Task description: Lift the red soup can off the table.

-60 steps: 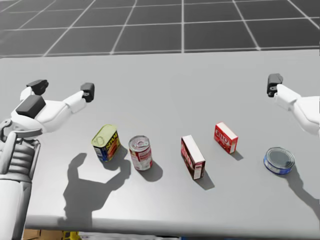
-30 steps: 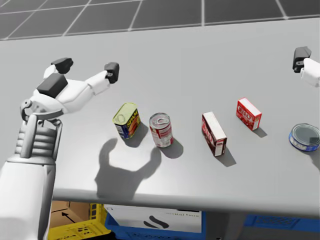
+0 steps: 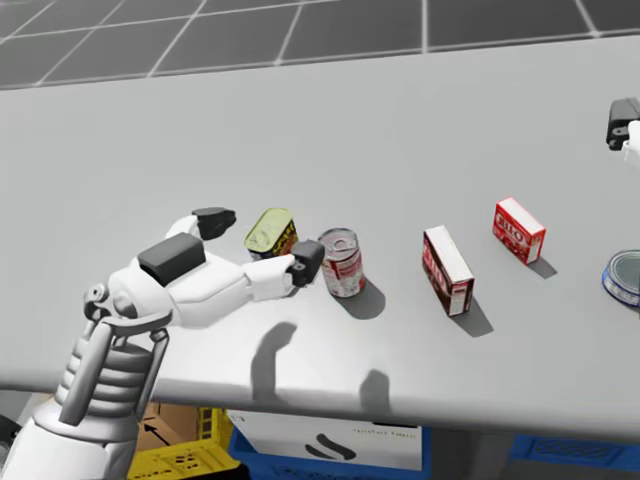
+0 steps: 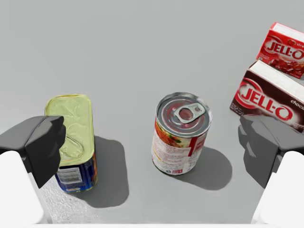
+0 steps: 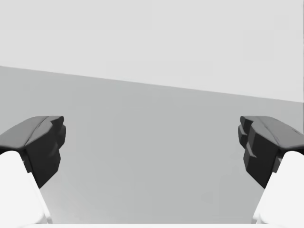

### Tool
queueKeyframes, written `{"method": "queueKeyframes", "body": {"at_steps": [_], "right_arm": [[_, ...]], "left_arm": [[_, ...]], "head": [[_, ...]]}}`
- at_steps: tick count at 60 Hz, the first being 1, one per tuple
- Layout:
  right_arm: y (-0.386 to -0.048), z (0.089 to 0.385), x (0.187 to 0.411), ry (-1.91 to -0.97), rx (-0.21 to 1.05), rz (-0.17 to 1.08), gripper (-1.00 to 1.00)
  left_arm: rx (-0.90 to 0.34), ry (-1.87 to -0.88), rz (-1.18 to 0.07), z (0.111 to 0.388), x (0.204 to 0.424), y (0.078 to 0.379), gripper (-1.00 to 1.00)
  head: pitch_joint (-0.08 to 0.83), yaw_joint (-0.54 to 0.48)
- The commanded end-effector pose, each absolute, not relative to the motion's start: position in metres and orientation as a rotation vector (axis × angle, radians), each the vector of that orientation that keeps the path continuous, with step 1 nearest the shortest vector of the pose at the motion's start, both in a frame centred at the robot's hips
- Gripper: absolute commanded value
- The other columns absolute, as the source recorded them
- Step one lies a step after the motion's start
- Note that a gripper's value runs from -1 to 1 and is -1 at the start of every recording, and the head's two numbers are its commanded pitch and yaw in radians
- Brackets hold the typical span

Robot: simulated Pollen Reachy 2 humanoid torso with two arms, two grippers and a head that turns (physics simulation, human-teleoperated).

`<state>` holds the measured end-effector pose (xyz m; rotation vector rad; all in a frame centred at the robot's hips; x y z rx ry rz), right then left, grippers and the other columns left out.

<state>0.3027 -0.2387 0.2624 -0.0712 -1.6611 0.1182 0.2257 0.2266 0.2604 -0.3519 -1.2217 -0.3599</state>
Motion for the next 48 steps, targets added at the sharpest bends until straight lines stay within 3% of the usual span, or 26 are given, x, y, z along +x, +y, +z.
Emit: {"method": "queueKeyframes", "body": {"at_steps": [1, 9, 21, 48], "right_arm": [[-0.239, 0.263, 0.303, -1.667, -0.074, 0.119, -1.0], [-0.239, 0.263, 0.304, -1.671, -0.077, 0.12, -1.0], [-0.24, 0.263, 0.304, -1.675, -0.077, 0.12, -1.0], [-0.24, 0.264, 0.303, -1.683, -0.079, 0.123, -1.0]], "left_arm": [[-0.372, -1.143, -0.369, 0.229, 0.211, 0.218, -1.0], [-0.361, -1.123, -0.382, 0.21, 0.214, 0.211, -1.0], [-0.331, -1.076, -0.372, 0.187, 0.237, 0.201, -1.0], [-0.287, -1.047, -0.367, 0.164, 0.281, 0.167, -1.0]], "head": [[0.671, 0.23], [0.673, 0.23], [0.682, 0.24], [0.692, 0.24]]}}
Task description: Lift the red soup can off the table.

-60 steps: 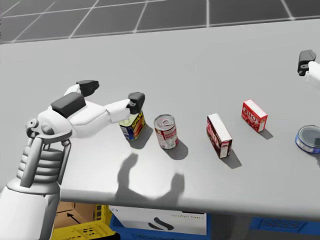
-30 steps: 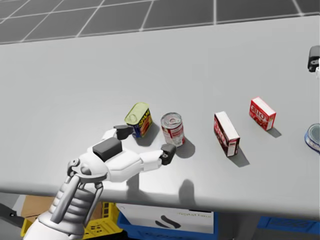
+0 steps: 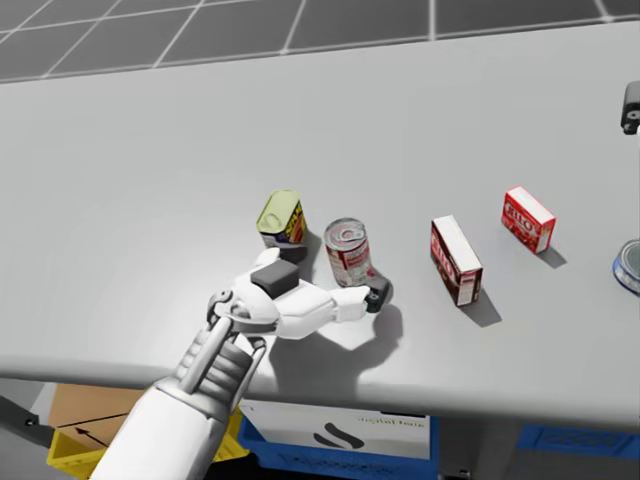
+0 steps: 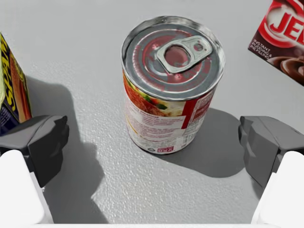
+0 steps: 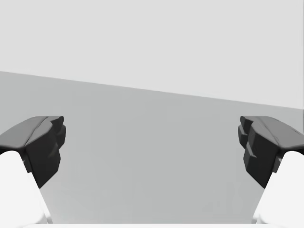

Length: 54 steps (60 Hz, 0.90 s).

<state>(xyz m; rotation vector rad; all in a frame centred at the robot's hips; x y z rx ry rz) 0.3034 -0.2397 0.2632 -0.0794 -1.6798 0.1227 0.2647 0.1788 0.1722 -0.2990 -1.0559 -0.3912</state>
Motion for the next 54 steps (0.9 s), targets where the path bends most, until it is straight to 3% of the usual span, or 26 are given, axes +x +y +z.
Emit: {"method": "queueKeyframes", "body": {"at_steps": [1, 26, 28, 29, 30, 31, 33, 46, 54], "right_arm": [[-0.24, 0.264, 0.303, -1.683, -0.079, 0.123, -1.0], [-0.242, 0.267, 0.301, -1.693, -0.08, 0.115, -1.0], [-0.242, 0.267, 0.301, -1.694, -0.08, 0.114, -1.0], [-0.242, 0.267, 0.301, -1.695, -0.081, 0.114, -1.0], [-0.242, 0.267, 0.301, -1.695, -0.081, 0.113, -1.0], [-0.242, 0.267, 0.301, -1.695, -0.08, 0.113, -1.0], [-0.242, 0.267, 0.301, -1.695, -0.08, 0.111, -1.0], [-0.243, 0.267, 0.301, -1.695, -0.082, 0.111, -1.0], [-0.243, 0.268, 0.3, -1.696, -0.083, 0.107, -1.0]], "left_arm": [[-0.285, -1.045, -0.364, 0.163, 0.283, 0.166, -1.0], [-0.285, -1.064, -0.371, 0.166, 0.298, 0.146, -1.0], [-0.282, -1.065, -0.373, 0.165, 0.297, 0.146, -0.75], [-0.28, -1.066, -0.375, 0.165, 0.296, 0.146, -0.35], [-0.28, -1.071, -0.381, 0.165, 0.294, 0.146, -0.15], [-0.277, -1.074, -0.388, 0.165, 0.293, 0.146, 0.76], [-0.268, -1.069, -0.392, 0.165, 0.289, 0.146, 0.96], [-0.244, -1.092, -0.407, 0.166, 0.282, 0.145, 1.0], [-0.237, -1.097, -0.413, 0.166, 0.28, 0.144, 1.0]], "head": [[0.692, 0.24], [0.689, 0.21], [0.689, 0.21], [0.688, 0.21], [0.688, 0.21], [0.687, 0.21], [0.684, 0.21], [0.636, 0.21], [0.512, 0.2]]}}
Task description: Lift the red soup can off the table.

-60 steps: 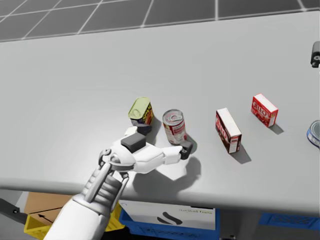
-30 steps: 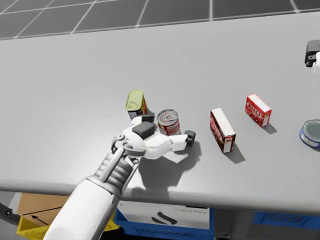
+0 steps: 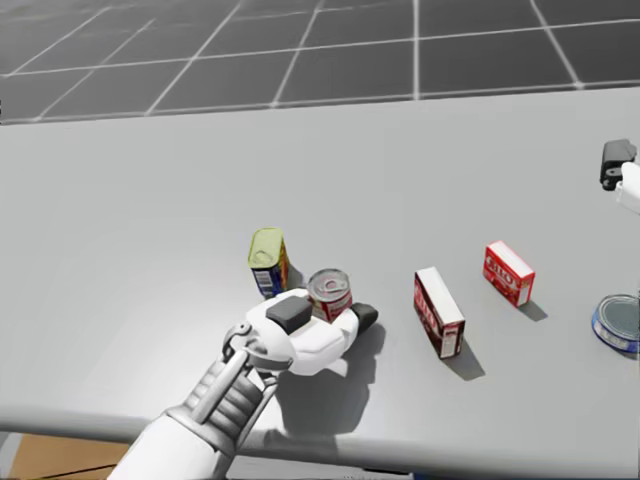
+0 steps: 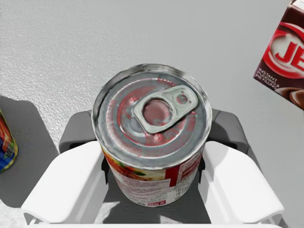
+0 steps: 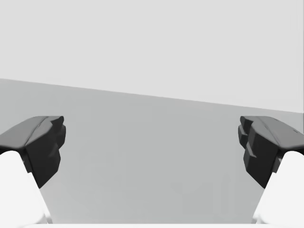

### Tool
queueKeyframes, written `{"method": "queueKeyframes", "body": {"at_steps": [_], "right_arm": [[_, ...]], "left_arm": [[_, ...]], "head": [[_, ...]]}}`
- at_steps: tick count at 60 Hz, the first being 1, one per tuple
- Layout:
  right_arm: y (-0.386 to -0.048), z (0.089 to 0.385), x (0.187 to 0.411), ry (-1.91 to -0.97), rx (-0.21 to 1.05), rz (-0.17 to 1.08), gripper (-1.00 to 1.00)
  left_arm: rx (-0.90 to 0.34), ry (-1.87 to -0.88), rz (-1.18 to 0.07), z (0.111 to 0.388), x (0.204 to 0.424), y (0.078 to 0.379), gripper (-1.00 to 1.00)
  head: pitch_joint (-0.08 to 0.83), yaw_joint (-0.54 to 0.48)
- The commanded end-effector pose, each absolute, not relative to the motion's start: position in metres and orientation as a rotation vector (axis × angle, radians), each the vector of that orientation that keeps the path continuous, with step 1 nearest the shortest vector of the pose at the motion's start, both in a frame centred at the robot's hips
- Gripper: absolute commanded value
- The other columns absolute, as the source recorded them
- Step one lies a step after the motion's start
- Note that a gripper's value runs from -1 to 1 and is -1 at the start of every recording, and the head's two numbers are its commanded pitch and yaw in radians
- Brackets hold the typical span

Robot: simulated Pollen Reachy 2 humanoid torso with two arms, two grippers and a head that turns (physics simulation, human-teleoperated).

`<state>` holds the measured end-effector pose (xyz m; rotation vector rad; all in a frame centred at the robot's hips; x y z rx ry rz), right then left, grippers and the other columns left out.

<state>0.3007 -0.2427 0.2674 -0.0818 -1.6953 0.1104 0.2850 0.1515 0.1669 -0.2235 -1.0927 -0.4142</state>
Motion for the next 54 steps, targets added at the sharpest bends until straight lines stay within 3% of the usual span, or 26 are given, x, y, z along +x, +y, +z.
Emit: {"method": "queueKeyframes", "body": {"at_steps": [1, 10, 22, 30, 43, 48, 54], "right_arm": [[-0.243, 0.268, 0.3, -1.696, -0.082, 0.107, -1.0], [-0.244, 0.268, 0.3, -1.69, -0.057, 0.103, -1.0], [-0.246, 0.267, 0.3, -1.676, -0.014, 0.111, -1.0], [-0.247, 0.266, 0.301, -1.669, -0.01, 0.129, -1.0], [-0.247, 0.265, 0.3, -1.672, -0.026, 0.148, -1.0], [-0.248, 0.265, 0.3, -1.674, -0.029, 0.157, -1.0], [-0.25, 0.266, 0.3, -1.685, -0.065, 0.175, -1.0]], "left_arm": [[-0.237, -1.096, -0.413, 0.166, 0.28, 0.144, 1.0], [-0.226, -1.088, -0.42, 0.167, 0.276, 0.144, 1.0], [-0.221, -1.106, -0.423, 0.186, 0.273, 0.146, 1.0], [-0.25, -1.127, -0.444, 0.226, 0.269, 0.151, 1.0], [-0.234, -1.242, -0.424, 0.286, 0.272, 0.16, 1.0], [-0.213, -1.301, -0.409, 0.31, 0.274, 0.163, 1.0], [-0.192, -1.447, -0.357, 0.353, 0.275, 0.167, 1.0]], "head": [[0.488, 0.2], [0.338, 0.19], [0.285, 0.19], [0.283, 0.19], [0.278, 0.19], [0.273, 0.19], [0.264, 0.2]]}}
